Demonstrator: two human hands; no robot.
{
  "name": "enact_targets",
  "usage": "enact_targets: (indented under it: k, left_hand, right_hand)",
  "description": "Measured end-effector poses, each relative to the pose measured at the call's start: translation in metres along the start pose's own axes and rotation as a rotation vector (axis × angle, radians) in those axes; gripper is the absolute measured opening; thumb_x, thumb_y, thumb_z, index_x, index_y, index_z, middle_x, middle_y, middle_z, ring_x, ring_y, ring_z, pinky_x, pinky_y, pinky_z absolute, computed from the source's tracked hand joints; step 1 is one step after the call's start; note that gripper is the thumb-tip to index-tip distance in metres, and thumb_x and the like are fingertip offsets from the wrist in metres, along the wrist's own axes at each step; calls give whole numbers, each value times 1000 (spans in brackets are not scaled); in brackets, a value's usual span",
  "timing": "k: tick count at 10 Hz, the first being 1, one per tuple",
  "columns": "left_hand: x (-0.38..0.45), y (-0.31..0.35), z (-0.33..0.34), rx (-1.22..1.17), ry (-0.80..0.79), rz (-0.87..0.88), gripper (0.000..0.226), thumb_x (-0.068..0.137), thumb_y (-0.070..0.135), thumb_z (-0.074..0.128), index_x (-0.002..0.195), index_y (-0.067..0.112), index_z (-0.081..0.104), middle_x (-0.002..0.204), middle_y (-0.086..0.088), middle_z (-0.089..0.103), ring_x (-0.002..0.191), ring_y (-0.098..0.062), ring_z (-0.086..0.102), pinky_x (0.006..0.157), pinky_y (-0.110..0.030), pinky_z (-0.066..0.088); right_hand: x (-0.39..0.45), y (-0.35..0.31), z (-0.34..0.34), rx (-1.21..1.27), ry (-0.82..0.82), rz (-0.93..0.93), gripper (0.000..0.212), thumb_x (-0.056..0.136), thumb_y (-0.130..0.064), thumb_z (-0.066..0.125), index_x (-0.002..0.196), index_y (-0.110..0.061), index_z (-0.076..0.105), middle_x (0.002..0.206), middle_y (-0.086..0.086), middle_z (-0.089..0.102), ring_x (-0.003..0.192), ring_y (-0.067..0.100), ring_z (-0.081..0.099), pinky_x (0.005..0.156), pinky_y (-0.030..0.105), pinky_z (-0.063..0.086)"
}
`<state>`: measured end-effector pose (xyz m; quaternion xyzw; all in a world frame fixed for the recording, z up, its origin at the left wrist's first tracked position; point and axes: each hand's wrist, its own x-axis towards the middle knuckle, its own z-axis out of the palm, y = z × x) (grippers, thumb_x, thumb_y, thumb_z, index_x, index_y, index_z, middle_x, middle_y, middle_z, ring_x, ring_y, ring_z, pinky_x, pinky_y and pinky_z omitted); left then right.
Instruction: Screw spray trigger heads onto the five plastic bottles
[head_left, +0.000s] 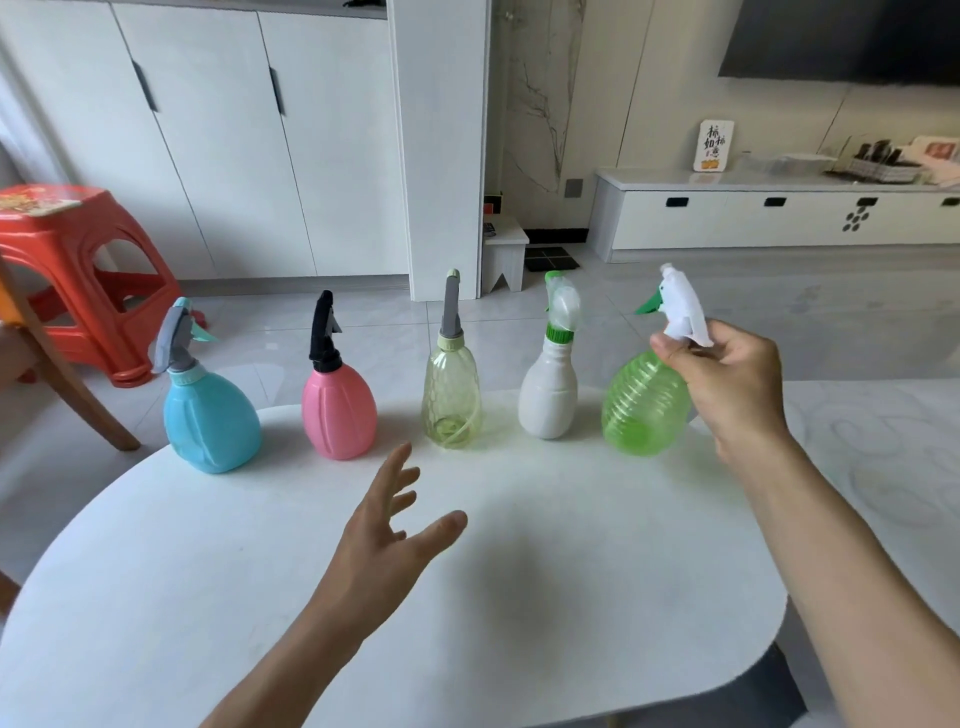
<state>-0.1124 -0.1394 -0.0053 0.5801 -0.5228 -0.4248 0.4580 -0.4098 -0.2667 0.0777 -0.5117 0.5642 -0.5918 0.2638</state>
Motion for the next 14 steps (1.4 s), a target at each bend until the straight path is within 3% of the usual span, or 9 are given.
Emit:
enact_targets:
  k: [1, 3, 4, 5, 8, 10, 12, 13, 14]
  left_hand:
    - [0, -3, 0, 28, 4, 3, 79, 80, 35, 81, 142, 52, 35, 137, 24, 49, 122, 10, 47, 103, -34, 45]
    - [-1, -10, 0, 158, -3, 67, 77, 80, 37, 79, 141, 54, 35, 136, 29, 48, 122, 15, 45, 98, -25, 43]
    - [2, -14, -1, 216, -9, 81, 80, 80, 36, 79, 143, 54, 32, 138, 29, 47, 125, 13, 43, 101, -28, 43]
    - [5, -16, -2, 234, -20, 86, 82, 79, 36, 80, 142, 56, 31, 138, 29, 47, 126, 13, 43, 102, -30, 44]
    - [2, -13, 6, 288, -47, 158, 89, 78, 35, 81, 145, 56, 26, 138, 31, 45, 126, 14, 42, 101, -25, 42]
    - [-6, -10, 2, 303, -88, 158, 89, 77, 24, 74, 144, 57, 24, 140, 32, 44, 130, 12, 40, 106, -29, 41]
    - [-5, -12, -1, 314, -71, 149, 90, 80, 17, 75, 143, 56, 25, 139, 31, 45, 128, 12, 41, 106, -30, 41]
    - [-6, -16, -1, 337, -37, 143, 90, 73, 29, 74, 142, 58, 24, 138, 33, 45, 128, 11, 42, 103, -28, 42]
    - [-3, -13, -7, 408, 2, 224, 90, 76, 32, 74, 145, 55, 21, 142, 34, 38, 133, 7, 38, 102, -20, 37]
  right_hand:
    - [19, 19, 2, -114, 74, -24, 14, 73, -34, 77, 70, -23, 70, 65, -5, 63, 63, 12, 52, 64, 28, 42]
    - [54, 55, 15, -250, 115, -48, 18, 74, -37, 72, 69, -22, 64, 55, -9, 53, 56, 16, 46, 56, 29, 36]
    - [59, 81, 25, -403, -2, -41, 20, 77, -30, 75, 91, -17, 68, 77, 3, 66, 74, 28, 58, 63, 32, 40]
    - [57, 96, 29, -437, -24, -7, 36, 79, -30, 78, 111, -16, 67, 105, 9, 70, 98, 30, 63, 77, 32, 44]
    - [57, 109, 33, -440, -17, -9, 40, 84, -38, 73, 116, -17, 63, 108, 10, 69, 106, 33, 61, 78, 32, 41]
    - [52, 112, 35, -445, -53, 58, 62, 76, -40, 78, 130, -24, 53, 115, 7, 66, 110, 32, 59, 83, 34, 45]
    - [53, 112, 37, -456, -59, 67, 69, 75, -40, 80, 135, -22, 49, 122, 11, 65, 113, 34, 58, 88, 39, 46]
    - [53, 115, 36, -453, -56, 84, 79, 75, -39, 82, 140, -19, 43, 134, 12, 60, 121, 34, 55, 93, 40, 44]
    - [47, 109, 30, -403, -90, 211, 106, 71, -37, 87, 153, -20, 22, 156, 9, 37, 139, 30, 40, 104, 40, 37]
